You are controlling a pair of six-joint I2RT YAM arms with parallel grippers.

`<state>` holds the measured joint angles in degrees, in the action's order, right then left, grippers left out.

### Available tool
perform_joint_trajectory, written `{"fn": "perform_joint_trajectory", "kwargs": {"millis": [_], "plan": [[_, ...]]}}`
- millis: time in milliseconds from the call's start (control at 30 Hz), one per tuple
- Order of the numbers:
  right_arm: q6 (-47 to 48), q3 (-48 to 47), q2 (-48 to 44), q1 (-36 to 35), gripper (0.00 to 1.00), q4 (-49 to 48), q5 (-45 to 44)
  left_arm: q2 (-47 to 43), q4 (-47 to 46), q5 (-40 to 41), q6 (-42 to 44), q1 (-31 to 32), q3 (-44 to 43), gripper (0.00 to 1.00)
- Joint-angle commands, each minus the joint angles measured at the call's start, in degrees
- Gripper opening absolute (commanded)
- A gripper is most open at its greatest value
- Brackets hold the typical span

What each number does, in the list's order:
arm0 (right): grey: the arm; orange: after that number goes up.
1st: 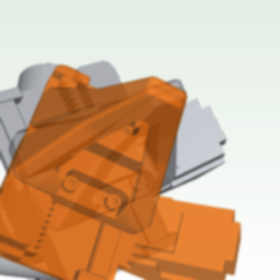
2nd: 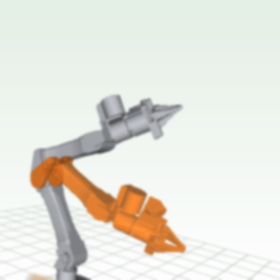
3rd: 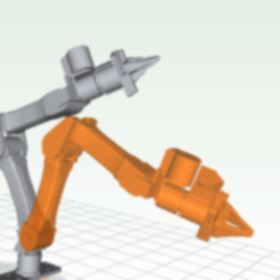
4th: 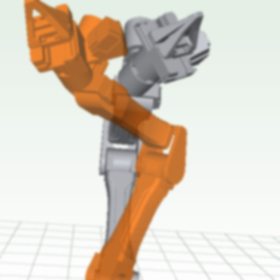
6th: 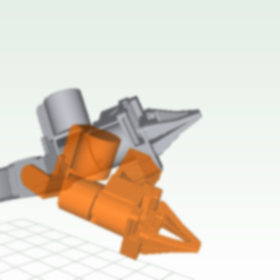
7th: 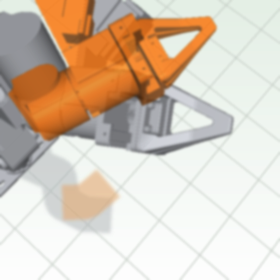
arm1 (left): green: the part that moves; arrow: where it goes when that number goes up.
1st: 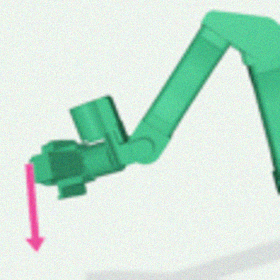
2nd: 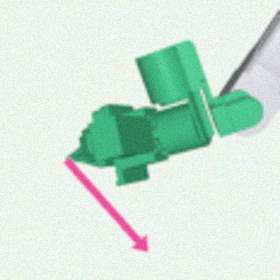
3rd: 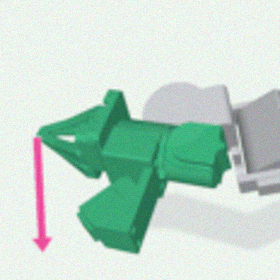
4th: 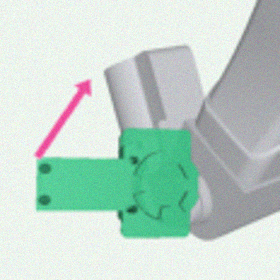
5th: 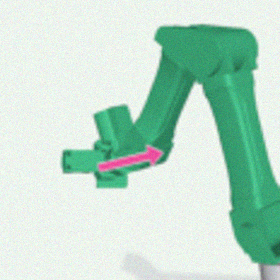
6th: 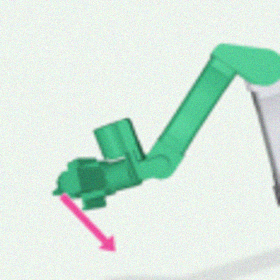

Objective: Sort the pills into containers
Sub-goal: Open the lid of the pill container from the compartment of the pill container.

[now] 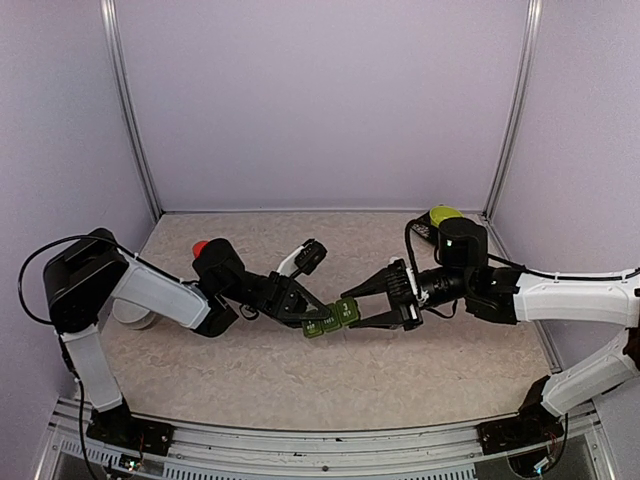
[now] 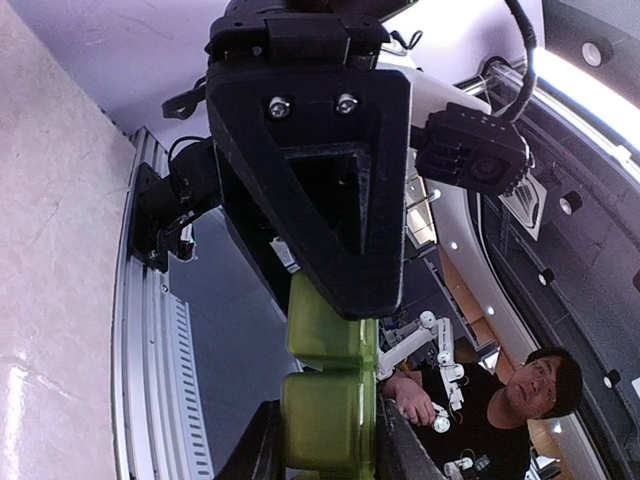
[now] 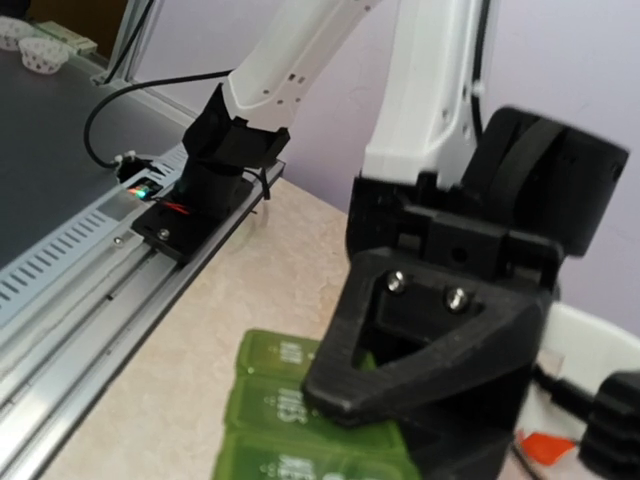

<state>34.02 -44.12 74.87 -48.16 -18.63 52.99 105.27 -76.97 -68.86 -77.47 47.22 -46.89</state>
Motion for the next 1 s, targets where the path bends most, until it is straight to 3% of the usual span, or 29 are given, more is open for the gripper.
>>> {"fn": "perform_joint_trajectory", "kwargs": {"millis": [0,67,333,500,700,833,900,967], "plan": [[-10.6,-2.5,1.6,-1.0,0.04,0.1,2.4,-4.0,19.1,4.1,15.4,-0.5,-1.5,0.00],[-13.9,-2.0,1.4,-1.0,0.03,-1.7,2.5,-5.3,25.8,5.0,20.5,-0.5,-2.3,0.00],[-18.9,-1.3,0.8,-1.0,0.04,-3.1,1.7,-5.4,26.1,5.2,20.7,-0.6,-2.1,0.00],[-21.0,-1.3,0.2,-1.0,0.37,-3.3,1.5,-5.5,26.1,5.4,20.6,-0.7,-2.0,0.00],[-23.1,-1.5,-1.2,-1.0,0.54,-3.5,0.0,-5.8,27.3,5.7,21.6,-0.9,-1.7,0.00],[-24.3,-1.4,-1.8,-1.0,0.73,-3.4,-1.0,-6.1,28.4,5.9,22.4,-1.1,-1.7,0.00],[-24.4,-1.5,-2.2,-1.0,0.77,-2.6,-3.0,-6.1,28.6,5.9,22.6,-1.2,-1.7,0.00],[-23.2,-1.8,-2.5,-1.0,0.98,-0.9,-5.7,-6.1,28.9,5.9,22.8,-1.2,-1.9,0.00]]}}
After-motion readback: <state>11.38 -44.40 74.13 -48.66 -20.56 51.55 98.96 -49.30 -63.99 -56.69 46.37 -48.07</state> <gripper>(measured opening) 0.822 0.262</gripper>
